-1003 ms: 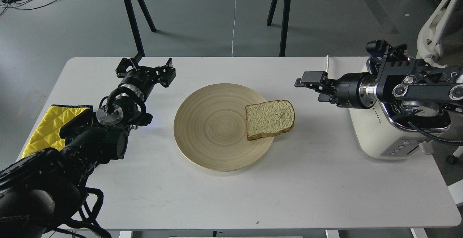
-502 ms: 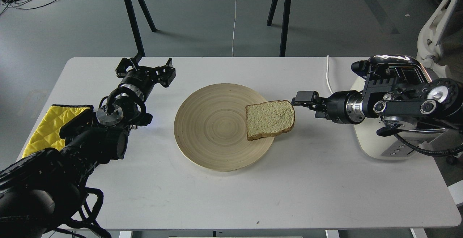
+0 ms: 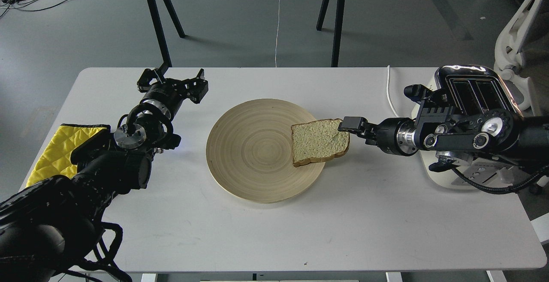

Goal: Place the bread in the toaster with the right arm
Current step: 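Reach the right gripper to the bread slice on the plate, then close the right gripper on the bread edge and lift it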

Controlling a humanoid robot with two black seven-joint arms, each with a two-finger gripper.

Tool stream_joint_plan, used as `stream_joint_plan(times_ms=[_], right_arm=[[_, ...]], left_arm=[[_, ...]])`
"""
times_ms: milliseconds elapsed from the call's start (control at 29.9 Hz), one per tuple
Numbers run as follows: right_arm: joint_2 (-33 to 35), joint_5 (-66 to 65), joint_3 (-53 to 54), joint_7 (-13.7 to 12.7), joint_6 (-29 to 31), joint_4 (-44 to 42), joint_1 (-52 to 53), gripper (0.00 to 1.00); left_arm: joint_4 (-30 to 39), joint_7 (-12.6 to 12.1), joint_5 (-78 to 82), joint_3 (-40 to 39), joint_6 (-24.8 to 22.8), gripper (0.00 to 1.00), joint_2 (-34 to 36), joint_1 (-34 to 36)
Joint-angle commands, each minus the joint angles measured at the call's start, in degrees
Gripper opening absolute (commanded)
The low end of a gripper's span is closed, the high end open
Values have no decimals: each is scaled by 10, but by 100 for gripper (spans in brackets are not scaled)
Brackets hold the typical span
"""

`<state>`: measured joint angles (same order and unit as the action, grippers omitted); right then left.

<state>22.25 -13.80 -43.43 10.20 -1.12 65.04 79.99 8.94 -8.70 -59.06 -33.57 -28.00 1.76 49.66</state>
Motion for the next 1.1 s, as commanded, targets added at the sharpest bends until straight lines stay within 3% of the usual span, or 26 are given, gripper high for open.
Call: stream_joint_plan(times_ms=[0,234,535,802,1070], right_arm=[[-2,0,9,0,-1,0,-5,81],[-7,3,13,1,1,4,-10,61],[-9,3,14,1,5,5,-12,50],[-9,3,16,1,2,4,-12,30],[-8,3,22,1,2,6,-12,23]], left_arm=[[-1,0,0,0,0,100,0,0],[0,0,0,0,0,100,0,0],[0,0,0,0,0,100,0,0],[0,0,0,0,0,100,0,0],[-1,0,0,0,0,100,0,0]])
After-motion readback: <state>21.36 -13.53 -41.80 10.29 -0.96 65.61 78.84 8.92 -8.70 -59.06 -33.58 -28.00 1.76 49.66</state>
